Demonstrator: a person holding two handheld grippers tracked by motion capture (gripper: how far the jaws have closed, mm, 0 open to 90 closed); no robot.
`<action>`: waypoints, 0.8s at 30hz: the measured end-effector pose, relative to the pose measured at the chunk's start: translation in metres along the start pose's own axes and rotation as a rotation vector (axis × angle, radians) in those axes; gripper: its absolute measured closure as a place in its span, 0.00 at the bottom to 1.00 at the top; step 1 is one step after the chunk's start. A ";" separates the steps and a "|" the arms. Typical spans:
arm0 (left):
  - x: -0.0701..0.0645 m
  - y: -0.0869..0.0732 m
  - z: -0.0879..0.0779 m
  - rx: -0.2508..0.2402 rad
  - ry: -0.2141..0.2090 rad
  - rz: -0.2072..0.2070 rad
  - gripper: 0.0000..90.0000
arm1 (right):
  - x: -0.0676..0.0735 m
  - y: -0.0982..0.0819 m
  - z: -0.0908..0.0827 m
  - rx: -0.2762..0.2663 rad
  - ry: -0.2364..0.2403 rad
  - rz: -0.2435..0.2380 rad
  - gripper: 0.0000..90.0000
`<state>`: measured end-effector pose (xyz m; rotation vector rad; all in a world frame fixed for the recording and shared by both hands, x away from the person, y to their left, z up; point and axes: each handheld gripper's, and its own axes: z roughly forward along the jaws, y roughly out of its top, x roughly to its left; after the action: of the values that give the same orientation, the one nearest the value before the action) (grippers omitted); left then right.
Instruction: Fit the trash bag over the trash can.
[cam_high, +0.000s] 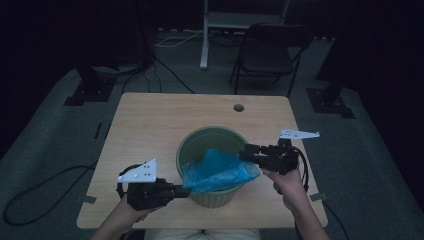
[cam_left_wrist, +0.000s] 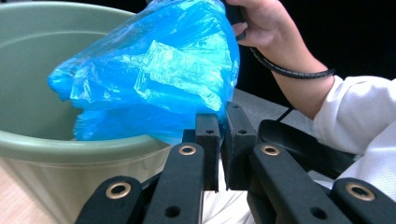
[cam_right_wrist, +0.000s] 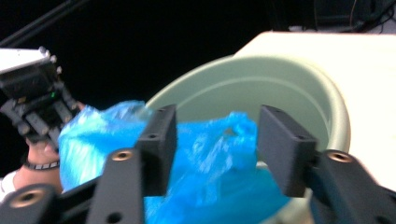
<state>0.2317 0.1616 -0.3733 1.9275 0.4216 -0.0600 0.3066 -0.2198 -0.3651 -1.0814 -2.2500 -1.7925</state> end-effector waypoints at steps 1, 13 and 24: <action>0.000 0.000 0.001 0.006 0.004 0.006 0.96 | 0.001 -0.002 -0.001 0.013 0.007 -0.002 0.69; -0.002 -0.016 0.007 0.070 0.008 0.012 0.96 | 0.039 -0.058 -0.037 -0.041 0.231 -0.051 1.00; 0.005 -0.033 0.014 0.109 0.052 0.000 0.96 | 0.014 -0.121 -0.010 0.112 0.183 0.083 1.00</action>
<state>0.2286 0.1607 -0.4092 2.0402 0.4613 -0.0329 0.2257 -0.2305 -0.4558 -0.9348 -2.1382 -1.6389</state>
